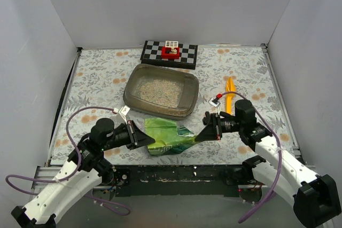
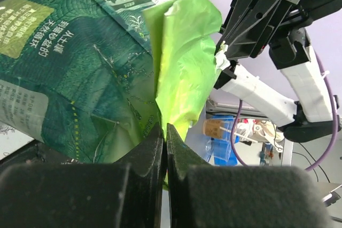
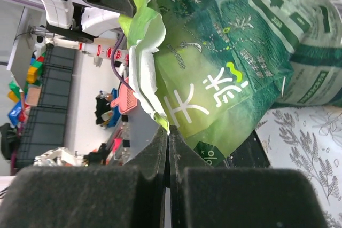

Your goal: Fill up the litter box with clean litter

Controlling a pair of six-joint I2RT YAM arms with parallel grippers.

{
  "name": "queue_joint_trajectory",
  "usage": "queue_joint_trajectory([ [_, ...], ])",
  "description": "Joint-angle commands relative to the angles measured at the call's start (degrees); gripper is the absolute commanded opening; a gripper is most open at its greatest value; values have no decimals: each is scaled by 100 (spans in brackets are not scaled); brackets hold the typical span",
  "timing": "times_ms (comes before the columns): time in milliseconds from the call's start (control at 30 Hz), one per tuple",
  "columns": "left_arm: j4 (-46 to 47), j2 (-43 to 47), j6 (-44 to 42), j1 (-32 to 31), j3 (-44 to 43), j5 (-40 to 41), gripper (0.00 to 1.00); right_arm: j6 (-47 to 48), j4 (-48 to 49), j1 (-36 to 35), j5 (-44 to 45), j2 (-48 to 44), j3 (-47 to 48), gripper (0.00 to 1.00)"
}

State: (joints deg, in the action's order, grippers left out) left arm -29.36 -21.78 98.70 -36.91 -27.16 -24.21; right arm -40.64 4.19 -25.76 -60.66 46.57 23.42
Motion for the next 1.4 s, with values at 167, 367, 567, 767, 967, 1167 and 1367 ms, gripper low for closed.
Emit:
queue_joint_trajectory([
  [167, -772, -652, -377, 52, -167, 100, 0, 214, -577, 80, -349, 730, -425, 1],
  [367, -1106, -951, -439, 43, -343, 92, 0, 626, -750, 80, -429, 1389, -322, 1],
  [567, -1607, -1153, -684, 43, -720, 329, 0, 2049, -2428, 80, 211, 1592, 1100, 28],
  [767, -1774, -1320, -782, 52, -879, 434, 0, 3351, -3661, 10, 1607, 1426, 2754, 57],
  [967, -1774, -1443, -764, 43, -914, 496, 0, 4046, -4153, -946, 2391, 1671, 3905, 63],
  [1167, -1827, -1610, -808, 43, -1011, 584, 0, 4872, -4015, -2713, 3552, 1550, 3926, 63],
  [1367, -1915, -1636, -808, 43, -1108, 698, 0, 5347, -3496, -3356, 4167, 1022, 3231, 63],
])
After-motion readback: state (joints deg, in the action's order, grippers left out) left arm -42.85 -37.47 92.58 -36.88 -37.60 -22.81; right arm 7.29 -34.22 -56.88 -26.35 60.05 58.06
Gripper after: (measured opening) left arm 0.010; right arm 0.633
